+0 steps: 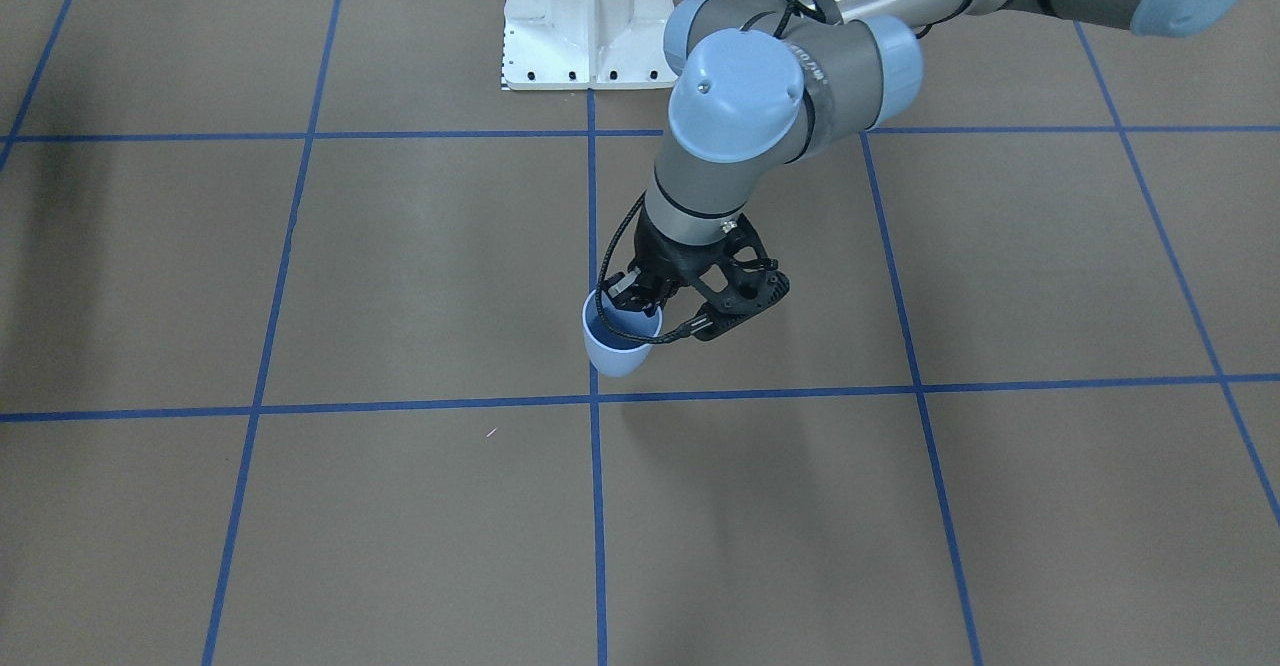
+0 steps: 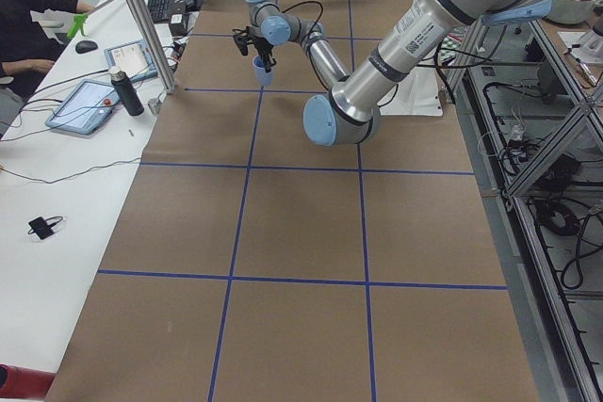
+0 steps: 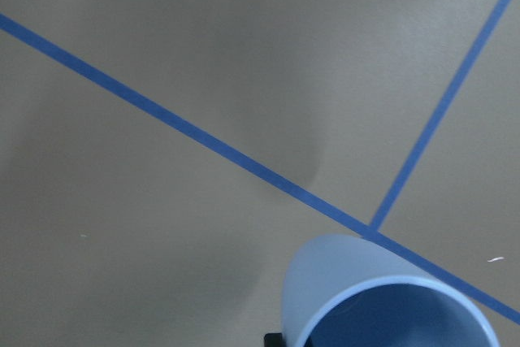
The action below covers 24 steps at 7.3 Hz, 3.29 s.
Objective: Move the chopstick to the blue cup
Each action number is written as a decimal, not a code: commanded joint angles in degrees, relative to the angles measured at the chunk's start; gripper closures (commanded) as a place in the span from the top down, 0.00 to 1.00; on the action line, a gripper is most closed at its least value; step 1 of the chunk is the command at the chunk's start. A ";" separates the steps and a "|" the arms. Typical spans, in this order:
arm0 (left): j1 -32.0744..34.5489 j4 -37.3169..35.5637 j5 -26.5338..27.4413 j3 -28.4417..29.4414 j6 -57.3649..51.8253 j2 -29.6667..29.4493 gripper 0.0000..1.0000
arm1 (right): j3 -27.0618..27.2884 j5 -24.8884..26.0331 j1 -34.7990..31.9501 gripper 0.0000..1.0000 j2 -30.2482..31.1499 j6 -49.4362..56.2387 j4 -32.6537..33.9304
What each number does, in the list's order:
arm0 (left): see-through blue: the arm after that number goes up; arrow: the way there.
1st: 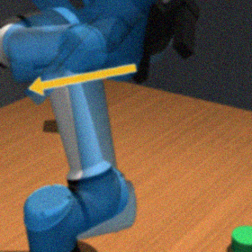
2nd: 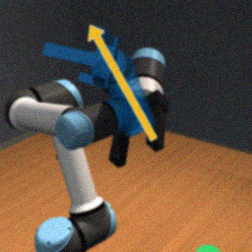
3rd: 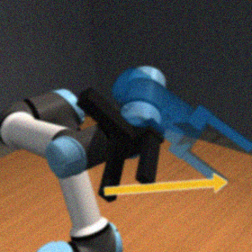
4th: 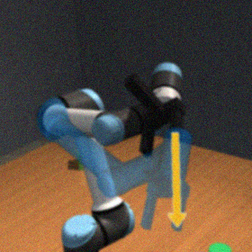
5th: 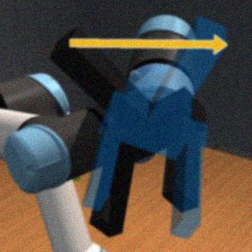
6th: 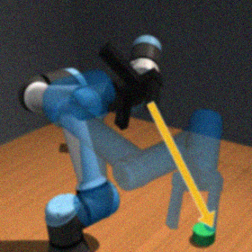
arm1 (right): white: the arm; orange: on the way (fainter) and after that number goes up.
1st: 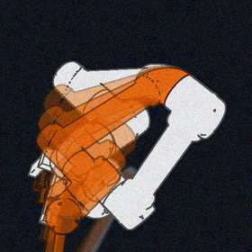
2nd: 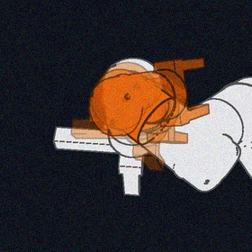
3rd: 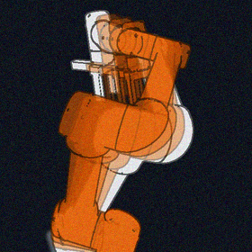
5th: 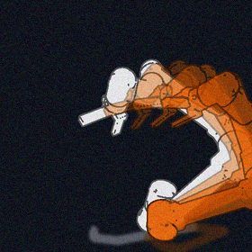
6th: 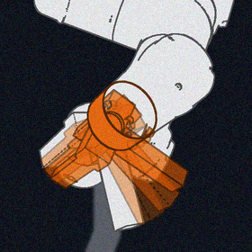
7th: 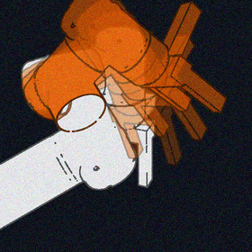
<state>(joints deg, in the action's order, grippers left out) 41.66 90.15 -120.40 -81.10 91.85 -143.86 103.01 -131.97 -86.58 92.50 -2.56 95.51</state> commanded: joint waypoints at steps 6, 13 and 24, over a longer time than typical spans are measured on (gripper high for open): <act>-4.31 4.77 5.35 5.51 0.34 -0.11 0.42 | 0.09 -1.44 0.19 1.00 0.05 0.01 -1.73; 2.80 -2.15 -0.10 -9.93 -3.59 5.07 0.99 | -1.75 2.66 -3.67 1.00 1.89 17.17 -0.86; 2.99 -3.93 0.34 -14.88 -4.05 8.59 0.99 | -14.33 1.92 -5.53 1.00 2.60 34.20 -27.47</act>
<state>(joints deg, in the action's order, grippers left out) 44.65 86.22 -120.11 -95.96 87.80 -135.34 88.62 -128.02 -92.11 95.42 31.84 70.09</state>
